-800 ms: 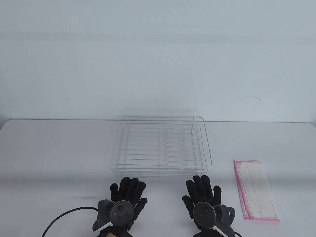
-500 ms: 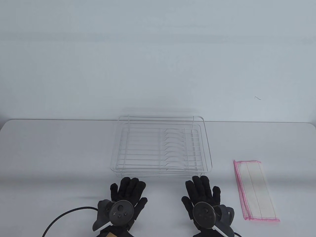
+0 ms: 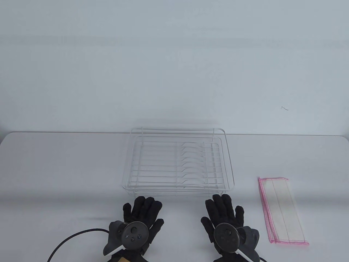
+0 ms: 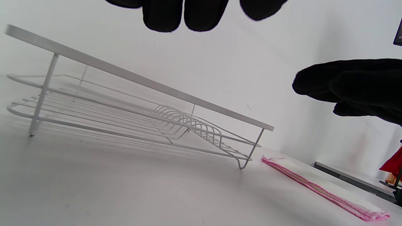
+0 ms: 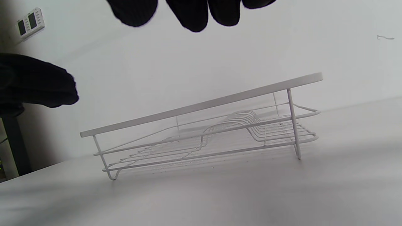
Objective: Drape dish cloth over dish rack edge
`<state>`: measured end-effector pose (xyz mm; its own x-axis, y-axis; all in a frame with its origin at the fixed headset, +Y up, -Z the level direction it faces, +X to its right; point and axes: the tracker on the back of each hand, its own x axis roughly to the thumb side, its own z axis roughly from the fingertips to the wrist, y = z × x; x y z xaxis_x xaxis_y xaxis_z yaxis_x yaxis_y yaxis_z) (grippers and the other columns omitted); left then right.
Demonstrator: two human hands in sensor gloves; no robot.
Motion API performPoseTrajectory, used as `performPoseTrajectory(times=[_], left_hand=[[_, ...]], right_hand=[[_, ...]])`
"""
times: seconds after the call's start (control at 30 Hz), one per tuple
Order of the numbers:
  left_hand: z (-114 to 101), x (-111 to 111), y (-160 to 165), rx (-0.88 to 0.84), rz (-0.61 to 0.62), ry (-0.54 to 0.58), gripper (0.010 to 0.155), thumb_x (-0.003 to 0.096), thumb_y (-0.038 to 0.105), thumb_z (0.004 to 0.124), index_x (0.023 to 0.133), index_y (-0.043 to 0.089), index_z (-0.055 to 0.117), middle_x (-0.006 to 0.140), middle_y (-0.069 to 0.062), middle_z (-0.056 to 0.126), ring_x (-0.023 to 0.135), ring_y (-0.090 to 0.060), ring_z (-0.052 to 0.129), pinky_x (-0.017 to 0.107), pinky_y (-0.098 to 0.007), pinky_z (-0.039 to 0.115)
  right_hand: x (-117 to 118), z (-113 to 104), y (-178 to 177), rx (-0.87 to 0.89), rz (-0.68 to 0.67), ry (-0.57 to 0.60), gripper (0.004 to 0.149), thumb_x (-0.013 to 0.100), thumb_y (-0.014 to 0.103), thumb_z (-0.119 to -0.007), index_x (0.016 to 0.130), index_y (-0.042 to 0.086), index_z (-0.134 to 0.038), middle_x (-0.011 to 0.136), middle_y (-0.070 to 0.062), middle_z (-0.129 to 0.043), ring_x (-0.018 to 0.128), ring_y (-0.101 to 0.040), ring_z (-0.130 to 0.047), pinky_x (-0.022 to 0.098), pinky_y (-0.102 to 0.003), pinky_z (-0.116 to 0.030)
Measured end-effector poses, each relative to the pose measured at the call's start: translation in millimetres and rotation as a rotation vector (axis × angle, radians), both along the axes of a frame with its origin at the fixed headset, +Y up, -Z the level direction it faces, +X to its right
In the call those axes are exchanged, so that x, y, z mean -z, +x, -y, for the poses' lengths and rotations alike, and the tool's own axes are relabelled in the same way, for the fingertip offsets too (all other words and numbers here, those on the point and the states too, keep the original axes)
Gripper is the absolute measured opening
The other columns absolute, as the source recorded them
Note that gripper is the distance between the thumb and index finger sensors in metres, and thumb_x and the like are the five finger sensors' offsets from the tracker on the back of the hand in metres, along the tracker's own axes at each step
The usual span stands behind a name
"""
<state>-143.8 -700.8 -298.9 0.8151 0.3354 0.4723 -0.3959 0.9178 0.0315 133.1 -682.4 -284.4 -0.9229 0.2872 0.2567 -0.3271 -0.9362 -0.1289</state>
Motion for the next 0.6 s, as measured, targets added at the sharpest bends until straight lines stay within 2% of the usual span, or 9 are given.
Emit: performPoseTrajectory(times=[0.6], left_hand=[[-0.8, 0.2, -1.0, -0.010, -0.001, -0.006, 0.060, 0.0626, 0.037, 0.056, 0.113, 0.005, 0.051, 0.115, -0.032, 0.050, 0.105, -0.059, 0.038, 0.061, -0.081, 0.025]], right_hand=[[-0.7, 1.7, -0.1, 0.008, -0.013, -0.020, 0.055, 0.065, 0.043, -0.054, 0.113, 0.017, -0.047, 0.123, -0.013, -0.033, 0.115, -0.039, -0.024, 0.071, -0.072, -0.019]])
